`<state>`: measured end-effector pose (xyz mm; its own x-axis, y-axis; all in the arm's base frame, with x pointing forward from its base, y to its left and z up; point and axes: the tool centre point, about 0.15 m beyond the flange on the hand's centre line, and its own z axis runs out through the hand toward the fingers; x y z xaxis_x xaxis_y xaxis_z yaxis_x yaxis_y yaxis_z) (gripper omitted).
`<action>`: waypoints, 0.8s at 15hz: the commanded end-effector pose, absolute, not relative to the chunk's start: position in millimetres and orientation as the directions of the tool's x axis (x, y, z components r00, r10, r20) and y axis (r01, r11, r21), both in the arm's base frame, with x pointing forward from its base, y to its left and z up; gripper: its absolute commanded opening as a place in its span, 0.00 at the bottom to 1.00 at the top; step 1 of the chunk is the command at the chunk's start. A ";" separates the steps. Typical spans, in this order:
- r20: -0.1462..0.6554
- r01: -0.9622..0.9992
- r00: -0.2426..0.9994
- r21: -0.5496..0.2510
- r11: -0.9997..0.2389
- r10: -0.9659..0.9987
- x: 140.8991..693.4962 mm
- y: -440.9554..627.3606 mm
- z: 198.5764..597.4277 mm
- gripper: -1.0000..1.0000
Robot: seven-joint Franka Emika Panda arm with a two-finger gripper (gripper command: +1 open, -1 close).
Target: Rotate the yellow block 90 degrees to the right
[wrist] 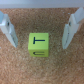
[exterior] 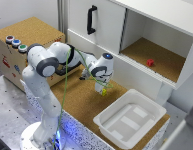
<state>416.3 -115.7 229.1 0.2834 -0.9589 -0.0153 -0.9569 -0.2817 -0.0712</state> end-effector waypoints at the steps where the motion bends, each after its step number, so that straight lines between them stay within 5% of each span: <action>1: 0.031 -0.852 0.522 0.072 -0.519 -0.852 403.6 -118.5 256.9 1.00; 7: -0.030 -0.462 0.886 0.037 -0.886 -0.463 401.9 -113.9 266.7 1.00; 12: -0.049 -0.118 0.992 -0.042 -0.992 -0.116 403.2 -111.2 275.0 1.00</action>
